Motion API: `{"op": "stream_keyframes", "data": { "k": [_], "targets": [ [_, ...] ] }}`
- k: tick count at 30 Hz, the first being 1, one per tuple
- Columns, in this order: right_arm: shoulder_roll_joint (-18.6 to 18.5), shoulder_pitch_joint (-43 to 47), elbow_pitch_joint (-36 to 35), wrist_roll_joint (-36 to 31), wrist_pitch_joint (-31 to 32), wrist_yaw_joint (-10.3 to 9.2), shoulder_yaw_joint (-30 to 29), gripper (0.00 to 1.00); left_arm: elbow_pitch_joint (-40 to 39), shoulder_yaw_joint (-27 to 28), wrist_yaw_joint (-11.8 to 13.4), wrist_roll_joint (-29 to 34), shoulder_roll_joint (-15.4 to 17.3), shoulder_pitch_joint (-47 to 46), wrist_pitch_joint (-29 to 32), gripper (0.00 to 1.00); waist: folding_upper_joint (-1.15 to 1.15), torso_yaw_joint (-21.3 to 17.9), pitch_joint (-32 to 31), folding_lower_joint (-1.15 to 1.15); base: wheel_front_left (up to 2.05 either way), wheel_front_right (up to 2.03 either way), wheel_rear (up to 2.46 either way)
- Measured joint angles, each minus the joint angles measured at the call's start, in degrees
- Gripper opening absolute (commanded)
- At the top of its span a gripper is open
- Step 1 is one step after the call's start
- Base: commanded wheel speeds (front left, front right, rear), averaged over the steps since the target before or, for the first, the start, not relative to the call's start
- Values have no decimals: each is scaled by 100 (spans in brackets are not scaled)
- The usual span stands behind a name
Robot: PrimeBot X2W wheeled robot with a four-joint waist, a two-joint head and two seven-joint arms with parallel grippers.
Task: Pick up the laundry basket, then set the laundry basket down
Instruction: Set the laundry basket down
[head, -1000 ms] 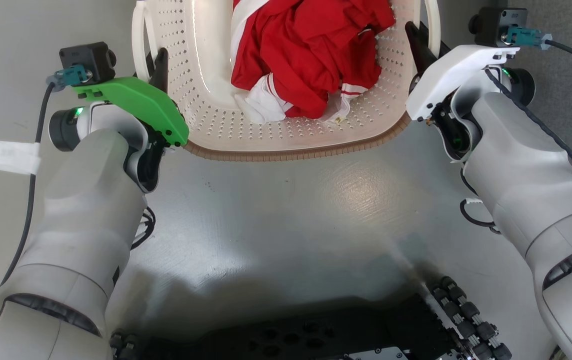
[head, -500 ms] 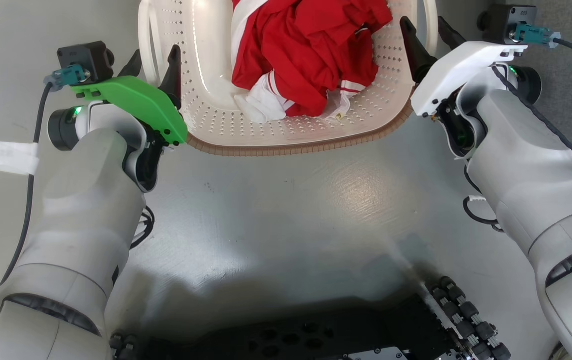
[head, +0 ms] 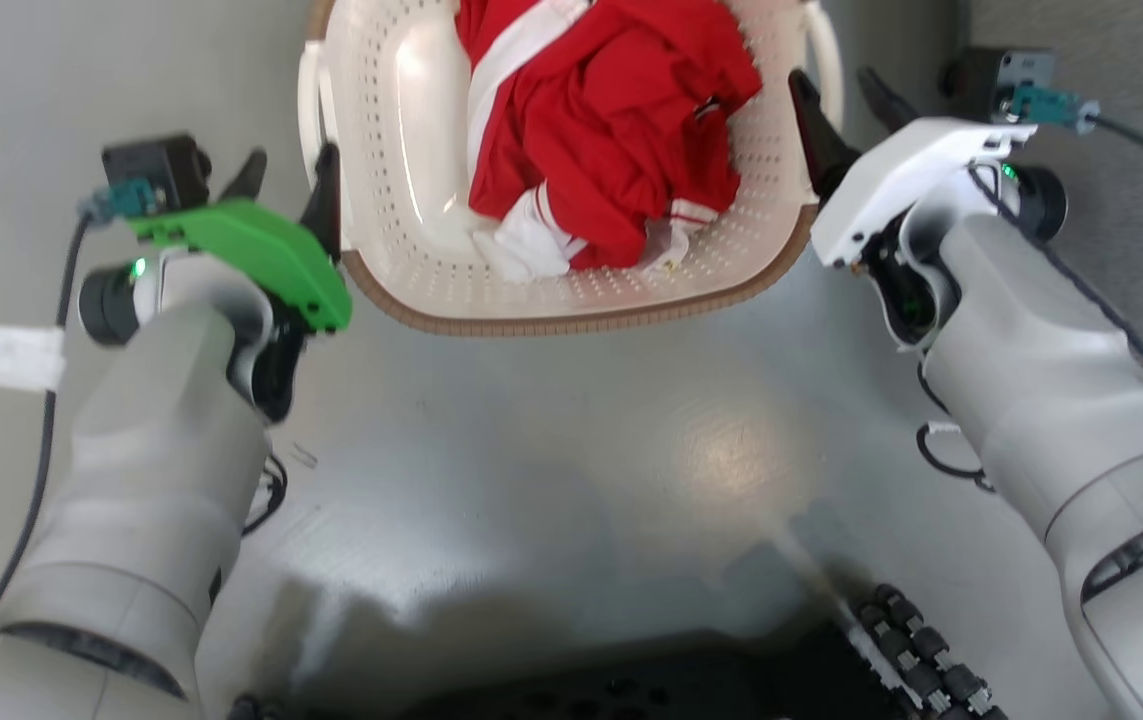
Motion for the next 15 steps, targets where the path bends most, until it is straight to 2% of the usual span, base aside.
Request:
{"op": "stream_keyframes", "data": {
  "k": [9, 15],
  "targets": [
    [-15, 387, -244, -124, 1, 0, -266, 100, -381, 55, 0, 223, 8, 272, 0, 100, 0, -38, -577, 0, 0, 0, 0],
    [-204, 661, -611, -278, 0, 0, -532, 100, -840, 189, 0, 338, 8, 579, 0, 100, 0, -24, -1049, 0, 0, 0, 0]
  ]
}}
